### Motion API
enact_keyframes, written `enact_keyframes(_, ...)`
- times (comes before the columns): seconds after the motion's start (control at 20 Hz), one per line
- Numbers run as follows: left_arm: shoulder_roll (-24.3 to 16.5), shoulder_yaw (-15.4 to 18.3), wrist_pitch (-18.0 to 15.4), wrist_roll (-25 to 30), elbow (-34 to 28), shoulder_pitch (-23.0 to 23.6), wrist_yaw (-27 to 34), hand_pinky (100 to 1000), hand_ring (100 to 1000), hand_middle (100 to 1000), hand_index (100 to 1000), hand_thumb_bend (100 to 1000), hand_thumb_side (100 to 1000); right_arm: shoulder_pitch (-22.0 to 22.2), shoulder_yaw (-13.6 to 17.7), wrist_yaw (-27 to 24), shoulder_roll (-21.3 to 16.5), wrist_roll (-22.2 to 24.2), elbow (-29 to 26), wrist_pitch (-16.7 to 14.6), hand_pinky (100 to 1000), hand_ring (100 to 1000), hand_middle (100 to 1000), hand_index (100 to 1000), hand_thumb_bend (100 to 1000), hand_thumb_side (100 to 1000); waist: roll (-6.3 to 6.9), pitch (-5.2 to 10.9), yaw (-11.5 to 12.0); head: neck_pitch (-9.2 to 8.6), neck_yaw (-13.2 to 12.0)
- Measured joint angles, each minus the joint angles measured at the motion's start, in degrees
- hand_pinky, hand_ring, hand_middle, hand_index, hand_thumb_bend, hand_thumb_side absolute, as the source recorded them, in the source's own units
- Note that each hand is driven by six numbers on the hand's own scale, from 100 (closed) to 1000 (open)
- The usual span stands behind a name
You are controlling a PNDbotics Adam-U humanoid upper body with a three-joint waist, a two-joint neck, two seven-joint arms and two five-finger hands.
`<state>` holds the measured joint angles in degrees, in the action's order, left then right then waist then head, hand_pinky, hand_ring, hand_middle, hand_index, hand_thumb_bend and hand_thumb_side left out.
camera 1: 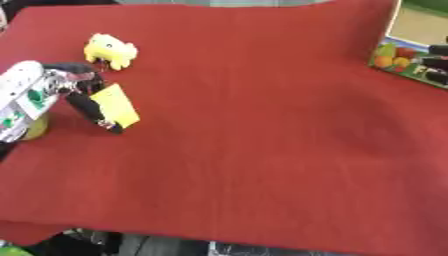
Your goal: Pick up the objects with one hand, pass them to the other hand, and then place them into the box on the other side of the table.
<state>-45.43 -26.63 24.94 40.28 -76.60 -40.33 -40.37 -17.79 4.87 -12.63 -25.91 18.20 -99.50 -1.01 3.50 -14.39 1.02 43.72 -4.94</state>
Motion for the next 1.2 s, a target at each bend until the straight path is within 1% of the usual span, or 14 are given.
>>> enact_keyframes(0.05,0.0,0.0,0.1,-0.1,0.0,0.0,0.0,791,775,718,669,624,324,0.0,0.0,0.0,0.0,0.0,0.0,0.0,923,918,891,966,100,668,0.00,0.00,0.0,0.00,0.0)
enact_keyframes(0.1,0.0,0.0,0.3,-0.3,0.0,0.0,0.0,789,774,714,668,612,317,0.0,0.0,0.0,0.0,0.0,0.0,0.0,923,918,891,966,100,668,0.00,0.00,0.0,0.00,0.0)
enact_keyframes(0.15,0.0,0.0,0.5,-0.4,0.0,0.0,0.0,787,771,707,656,570,278,0.1,0.0,0.0,0.0,0.0,0.0,0.0,923,919,891,966,100,668,0.00,0.00,0.0,0.00,0.0)
enact_keyframes(0.2,0.0,0.0,0.6,-0.5,0.0,0.0,0.0,782,764,696,643,558,272,0.1,0.0,0.0,0.0,0.0,0.0,0.0,923,919,891,966,100,669,0.00,0.00,0.0,0.00,0.0)
enact_keyframes(0.25,0.0,0.0,0.8,-0.7,0.0,0.0,0.0,780,760,687,632,508,234,0.1,0.0,0.0,0.0,0.0,0.0,0.0,923,919,891,967,100,671,0.00,0.00,0.0,0.00,0.0)
enact_keyframes(0.3,0.0,0.1,1.1,-0.8,0.0,0.0,0.1,777,755,681,625,482,207,0.1,0.0,0.0,0.0,0.0,0.0,0.0,923,919,891,967,100,671,-0.01,0.00,0.0,0.00,0.0)
enact_keyframes(0.5,0.0,0.5,1.9,-1.6,-0.1,0.0,0.9,765,741,663,607,419,188,0.1,0.0,0.0,0.0,0.0,0.0,0.0,923,918,891,967,100,673,-0.01,0.00,0.1,0.00,0.0)
enact_keyframes(0.65,-0.2,1.6,2.6,-2.4,-2.0,0.2,2.0,758,734,654,602,348,164,0.2,0.0,0.0,0.0,0.0,0.0,0.0,923,918,891,967,100,673,-0.01,0.00,0.1,0.01,0.1)
enact_keyframes(0.75,-1.0,2.7,3.1,-3.1,-4.6,0.9,3.0,755,729,648,605,304,163,0.2,0.0,0.0,0.0,0.0,0.0,0.0,923,918,891,967,100,672,-0.02,0.00,0.2,0.01,0.1)
enact_keyframes(0.9,-2.1,5.1,3.8,-4.4,-10.4,2.0,5.0,749,720,636,604,230,180,0.2,0.0,0.0,0.0,-0.1,0.0,-0.1,923,918,891,967,100,670,-0.05,0.00,0.4,0.01,0.3)
enact_keyframes(1.0,-2.6,7.1,4.5,-5.2,-14.9,2.8,6.9,751,719,634,605,164,202,0.2,0.1,0.0,0.0,-0.2,0.0,-0.2,923,918,891,967,100,665,-0.12,0.00,0.6,0.01,0.4)
enact_keyframes(1.05,-2.7,8.1,5.0,-5.6,-17.2,3.1,8.2,753,717,632,605,112,219,0.2,0.1,0.0,0.0,-0.2,0.0,-0.2,923,918,891,967,100,659,-0.20,0.00,0.7,0.01,0.4)
enact_keyframes(1.2,-2.7,10.9,6.4,-7.2,-23.7,4.1,12.9,747,708,626,612,100,268,0.0,0.3,-0.3,0.0,-0.3,-0.1,-0.3,923,918,891,966,100,639,-0.45,0.02,0.8,-0.01,0.6)
